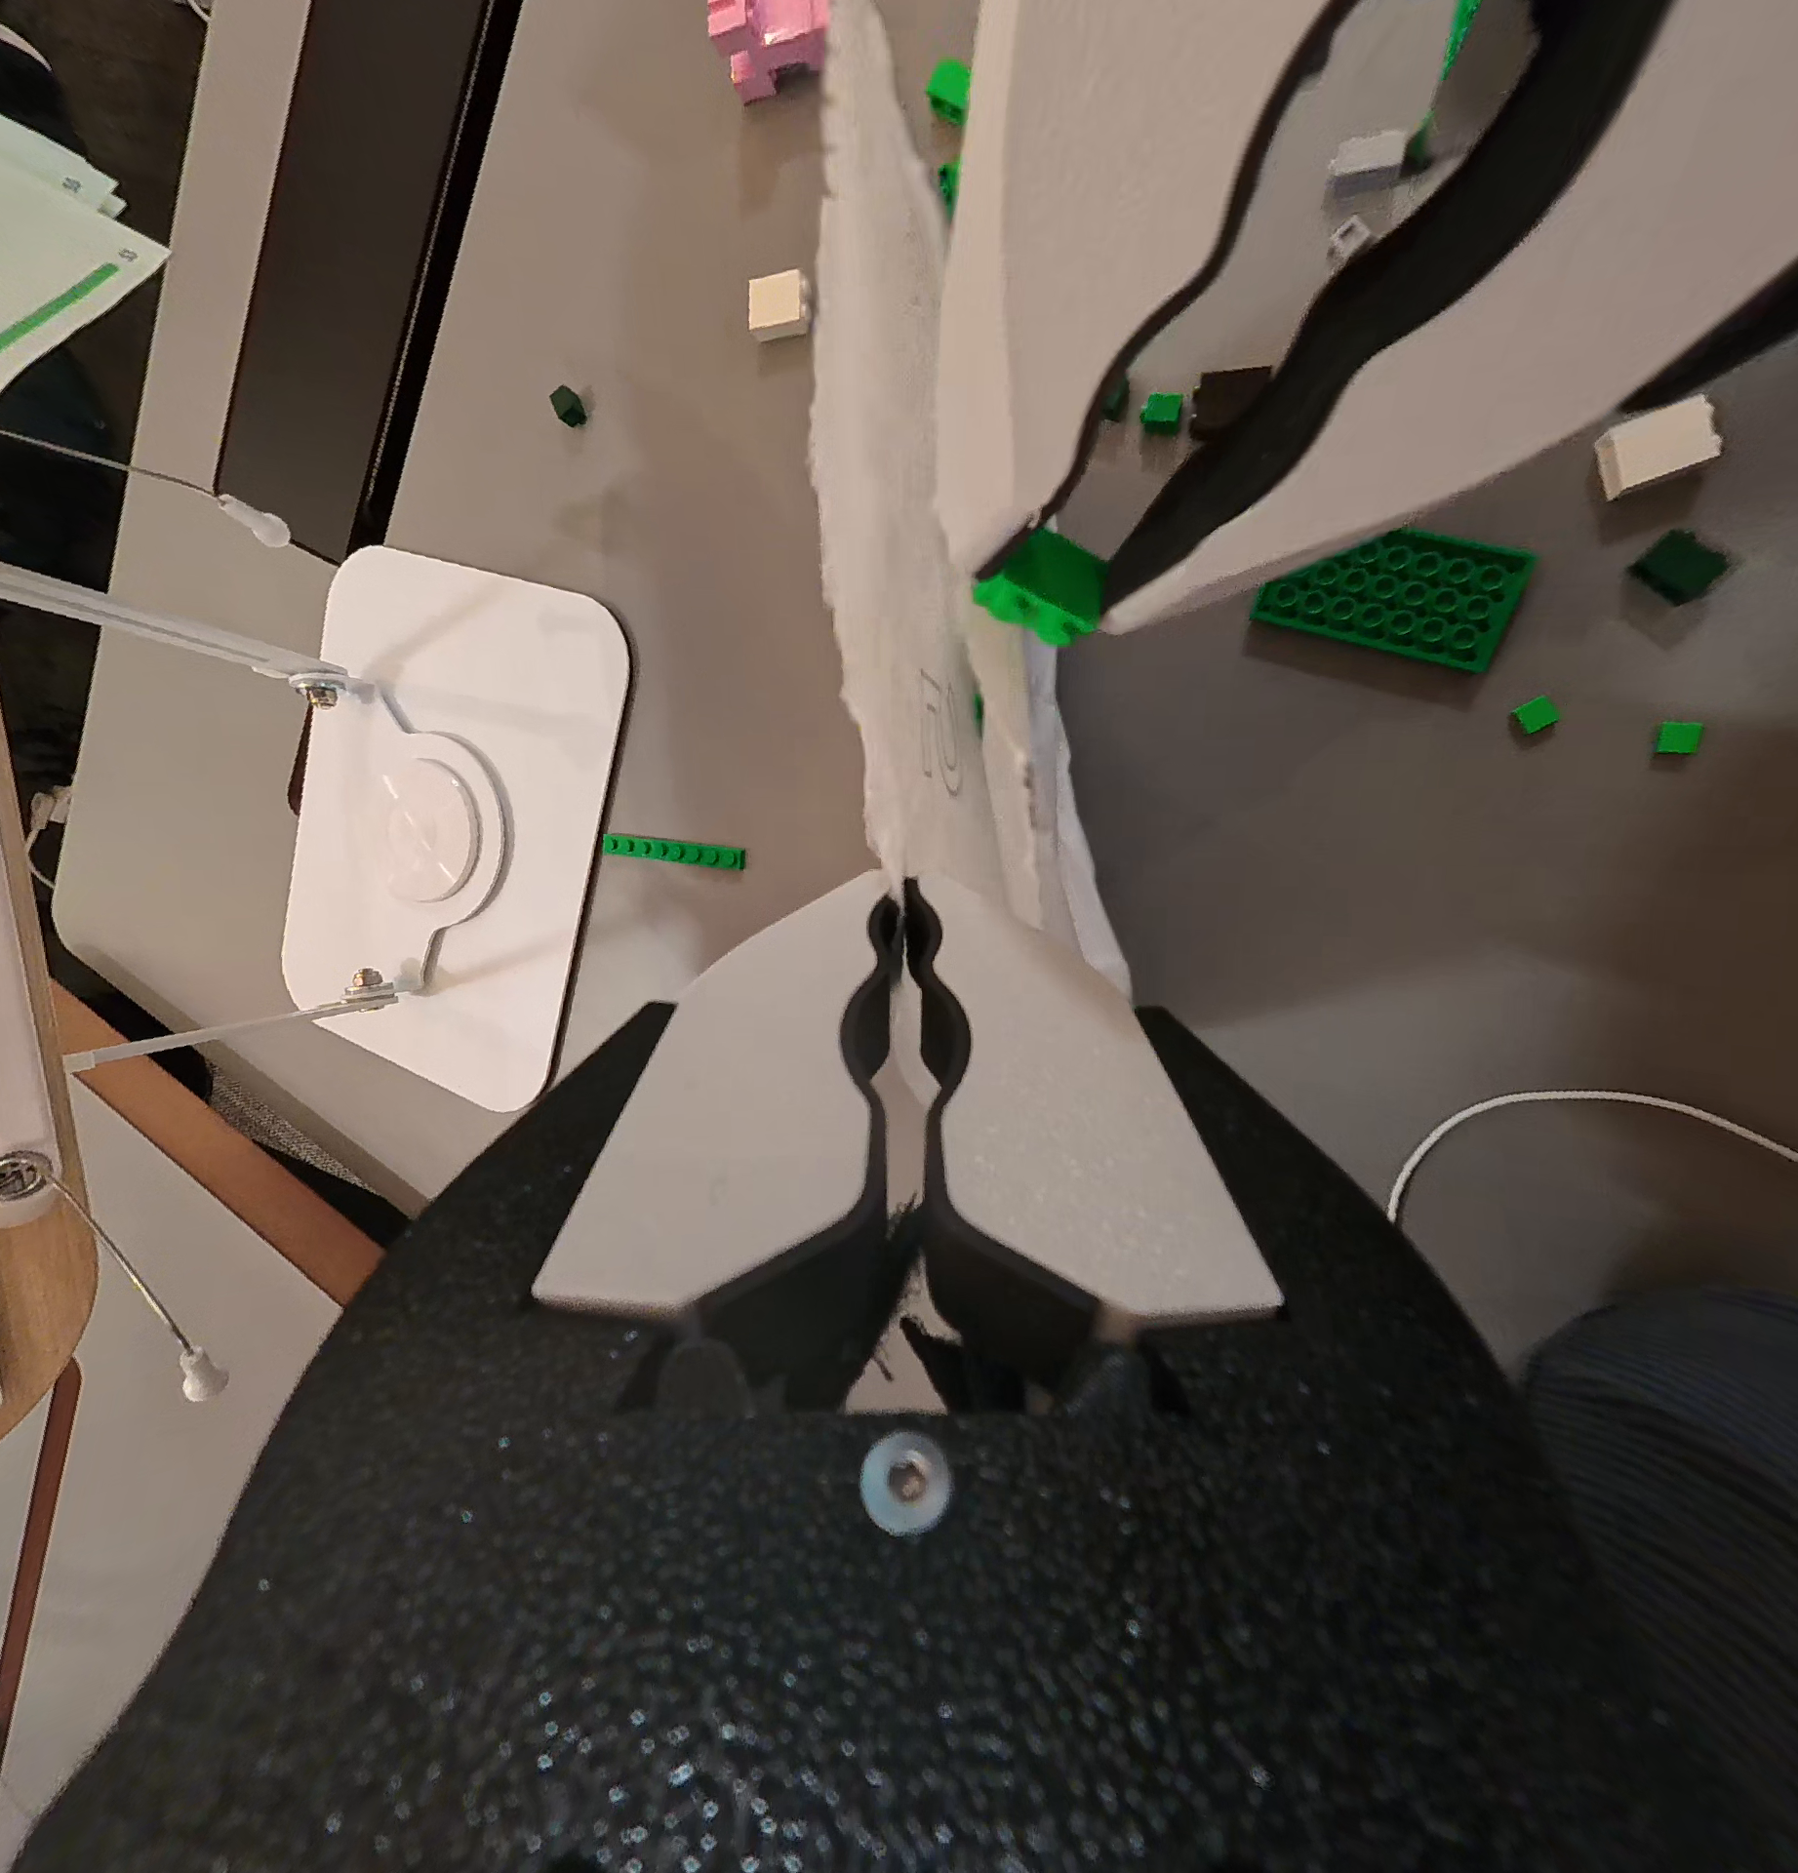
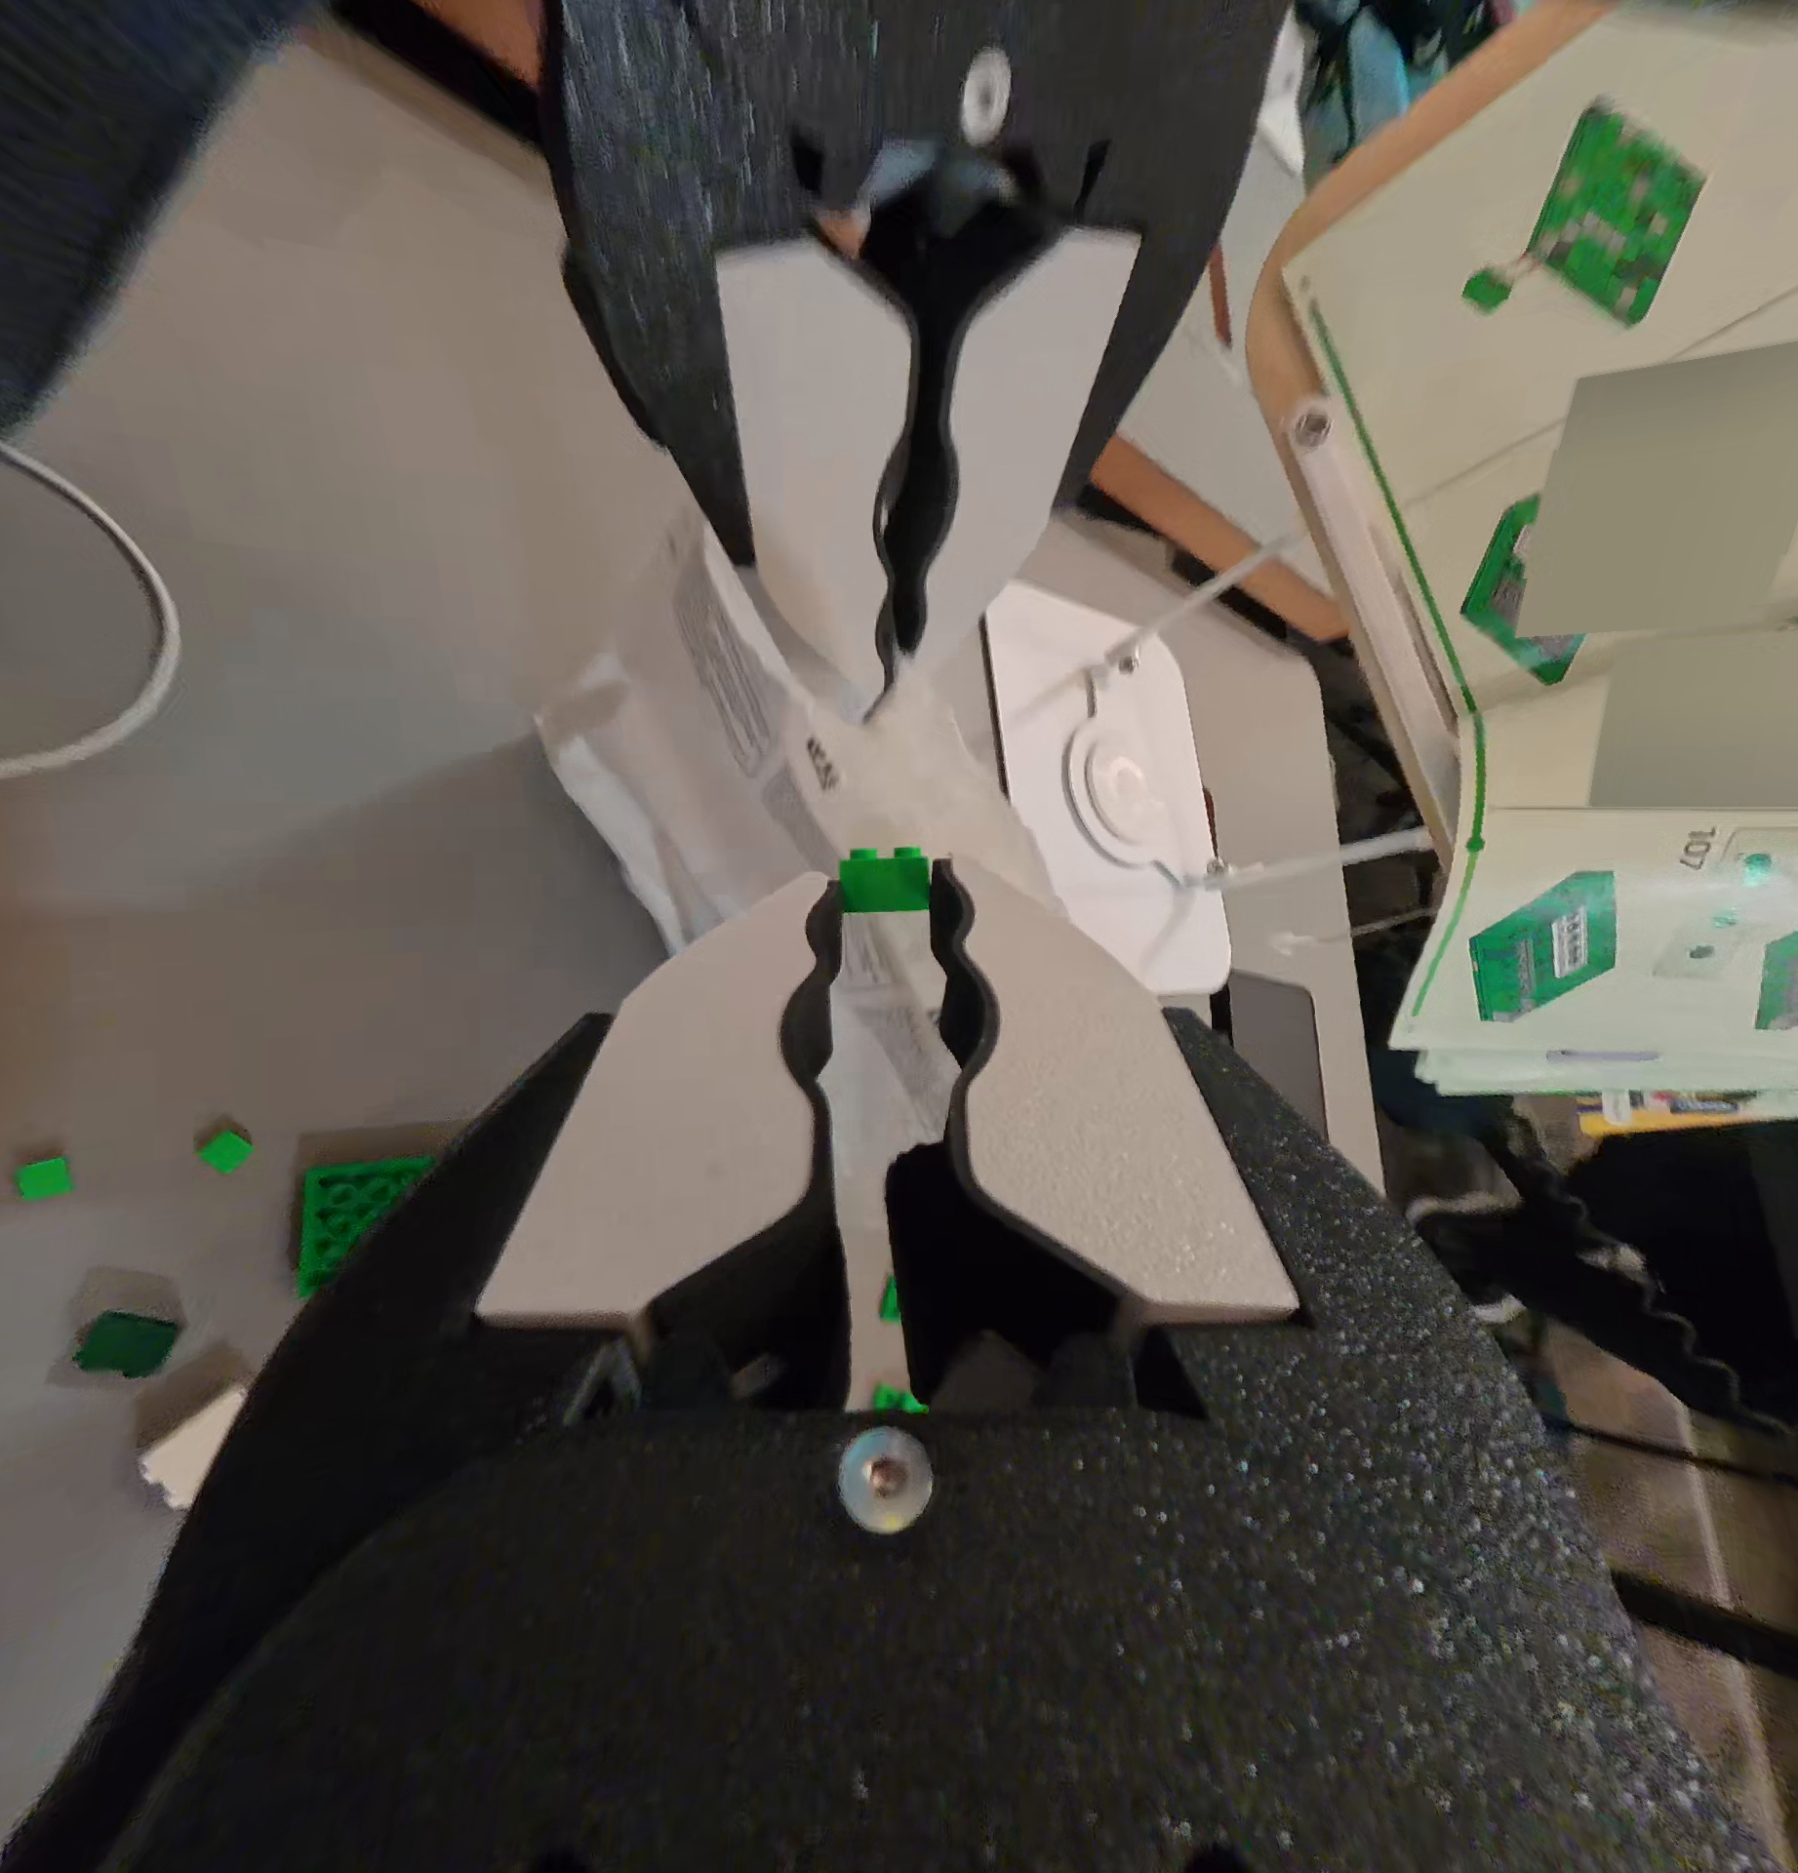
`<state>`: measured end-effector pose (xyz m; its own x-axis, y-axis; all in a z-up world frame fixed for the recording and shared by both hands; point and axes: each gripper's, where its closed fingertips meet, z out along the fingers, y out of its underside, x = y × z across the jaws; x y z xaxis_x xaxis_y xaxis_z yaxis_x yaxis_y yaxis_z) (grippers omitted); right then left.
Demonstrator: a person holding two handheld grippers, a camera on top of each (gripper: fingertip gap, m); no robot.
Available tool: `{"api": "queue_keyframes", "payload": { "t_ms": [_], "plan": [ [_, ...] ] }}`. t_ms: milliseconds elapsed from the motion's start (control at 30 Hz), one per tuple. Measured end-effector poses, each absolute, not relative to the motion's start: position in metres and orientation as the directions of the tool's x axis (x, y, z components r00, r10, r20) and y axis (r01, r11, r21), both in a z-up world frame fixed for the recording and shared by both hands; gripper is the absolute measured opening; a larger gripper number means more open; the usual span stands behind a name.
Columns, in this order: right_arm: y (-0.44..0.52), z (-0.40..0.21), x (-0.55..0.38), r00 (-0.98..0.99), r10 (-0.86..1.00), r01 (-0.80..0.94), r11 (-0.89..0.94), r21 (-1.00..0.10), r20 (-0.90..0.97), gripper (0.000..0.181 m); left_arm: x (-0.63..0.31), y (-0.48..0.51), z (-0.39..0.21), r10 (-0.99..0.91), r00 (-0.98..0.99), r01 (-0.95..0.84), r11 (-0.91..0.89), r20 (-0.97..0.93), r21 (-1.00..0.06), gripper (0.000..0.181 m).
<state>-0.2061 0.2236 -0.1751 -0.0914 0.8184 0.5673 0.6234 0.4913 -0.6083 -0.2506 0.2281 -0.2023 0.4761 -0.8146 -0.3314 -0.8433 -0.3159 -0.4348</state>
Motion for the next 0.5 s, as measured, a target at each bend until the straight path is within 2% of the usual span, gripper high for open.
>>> {"api": "queue_keyframes", "payload": {
  "t_ms": [133, 200, 333, 500],
  "plan": [
    [0.210, -0.150, -0.213, -0.047, 0.869, 0.494, 0.448, -0.745, 0.492, 0.016, -0.250, 0.228, -0.201, -0.814, 0.473, -0.844, -0.308, -0.338, -0.439, 0.000],
    [0.214, -0.147, -0.213, -0.018, 0.865, 0.487, 0.446, -0.751, 0.502, 0.017, -0.248, 0.228, -0.200, -0.815, 0.469, -0.845, -0.302, -0.340, -0.442, 0.000],
    [0.230, -0.148, -0.210, 0.028, 0.768, 0.550, 0.523, -0.651, 0.640, 0.017, -0.246, 0.226, -0.198, -0.819, 0.459, -0.848, -0.289, -0.344, -0.444, 0.000],
    [0.229, -0.154, -0.211, -0.053, 0.615, 0.571, 0.665, -0.482, 0.787, 0.017, -0.243, 0.226, -0.197, -0.821, 0.453, -0.850, -0.280, -0.347, -0.447, 0.000]
  ]
}}
